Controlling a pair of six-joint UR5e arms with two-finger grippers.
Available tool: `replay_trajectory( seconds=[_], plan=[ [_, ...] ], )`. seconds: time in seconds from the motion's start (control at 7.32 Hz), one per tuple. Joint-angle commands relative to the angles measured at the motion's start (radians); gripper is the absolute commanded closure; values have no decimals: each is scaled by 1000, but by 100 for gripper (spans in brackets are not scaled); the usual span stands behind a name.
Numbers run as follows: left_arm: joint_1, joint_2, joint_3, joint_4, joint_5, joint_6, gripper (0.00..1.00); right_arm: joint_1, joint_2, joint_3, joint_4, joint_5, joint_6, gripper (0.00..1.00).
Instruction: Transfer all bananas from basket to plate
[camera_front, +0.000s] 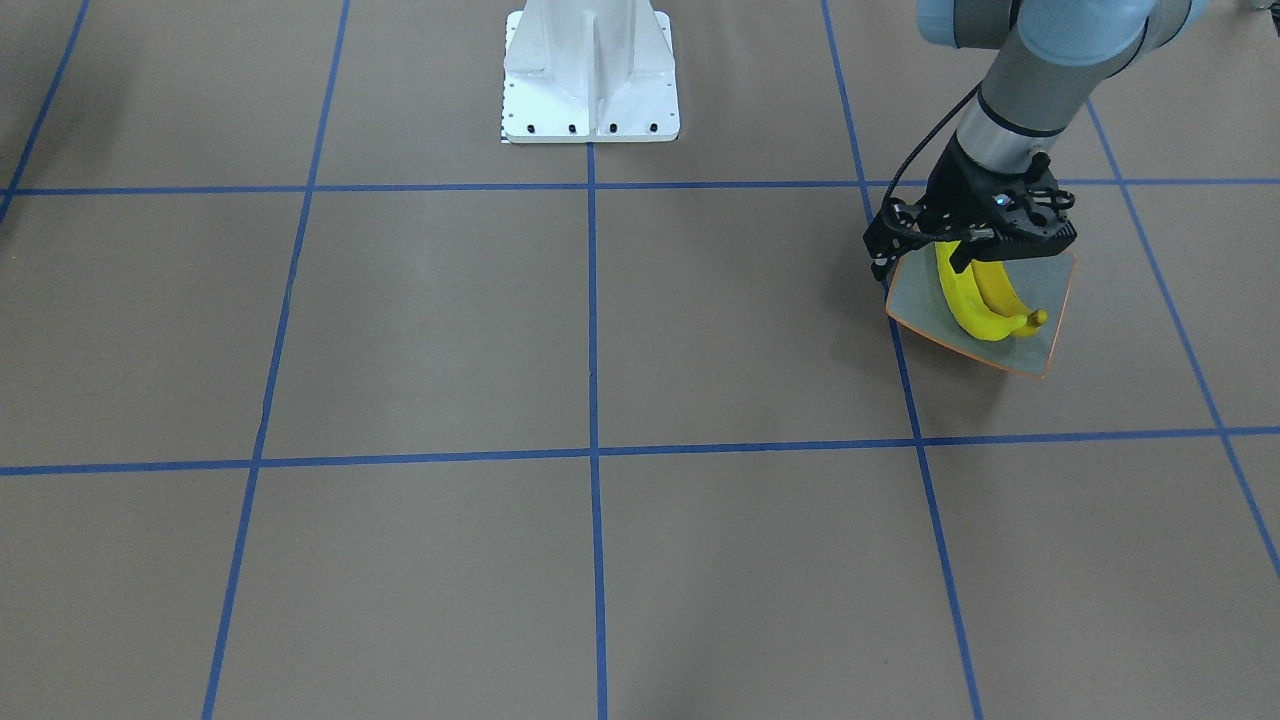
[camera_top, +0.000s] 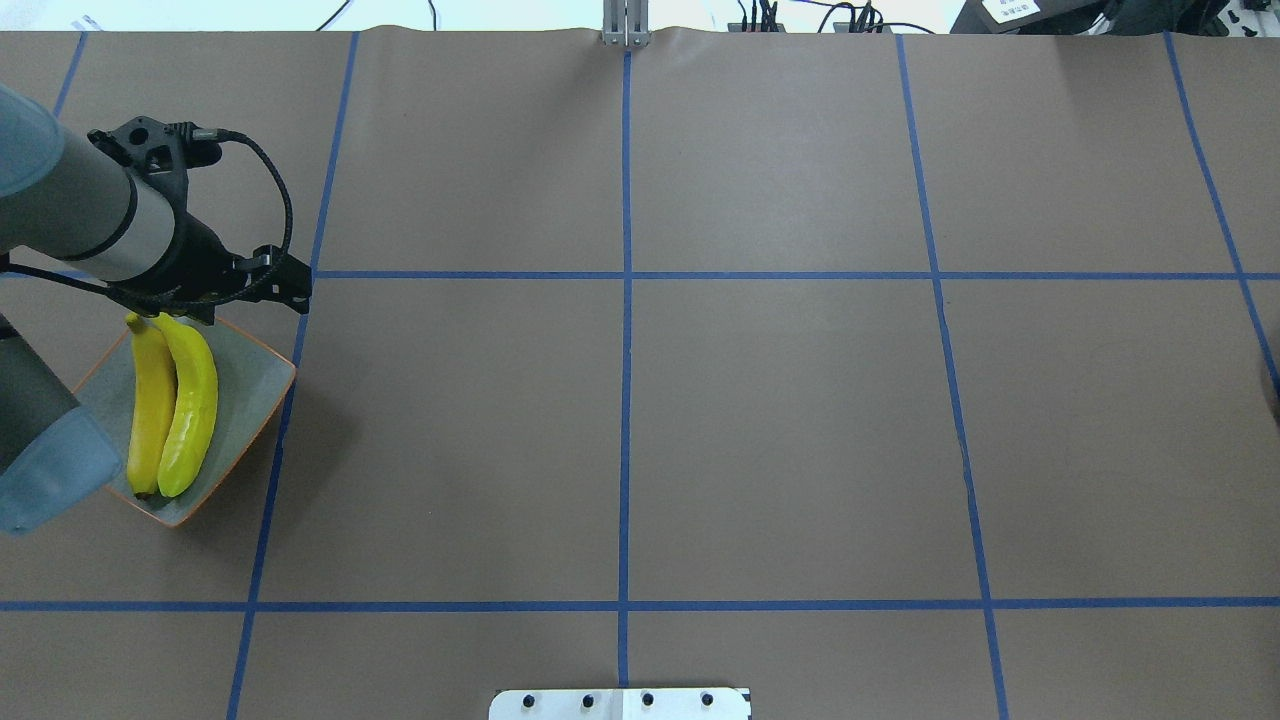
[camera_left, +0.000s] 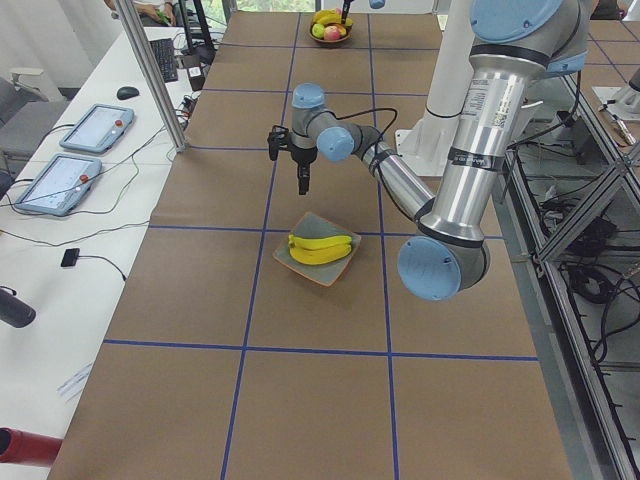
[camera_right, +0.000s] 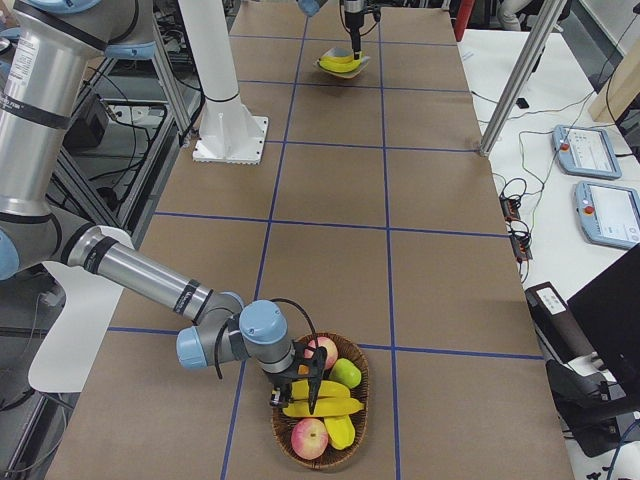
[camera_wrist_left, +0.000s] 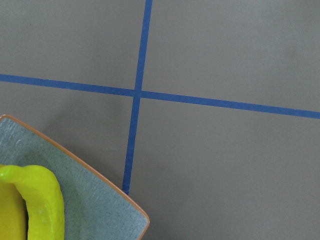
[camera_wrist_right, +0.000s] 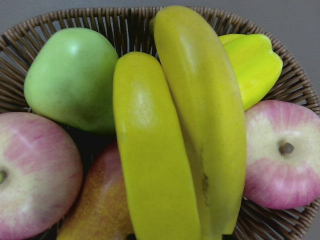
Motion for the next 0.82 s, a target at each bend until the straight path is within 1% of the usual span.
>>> replay_trajectory(
  seconds=[0.0,0.27,0.55,0.68],
  plan=[
    [0,-1,2,0,0,0,0,9,7,21,0,8,-9,100],
    [2,-1,5,0,0,0,0,84,4,95,-3,51,-27,100],
    [2,-4,7,-2,0,0,0,98,9,149,-3,53,-29,100],
    [3,-10,8,-2,0,0,0,98,9,196,-3,88,-15,100]
  ],
)
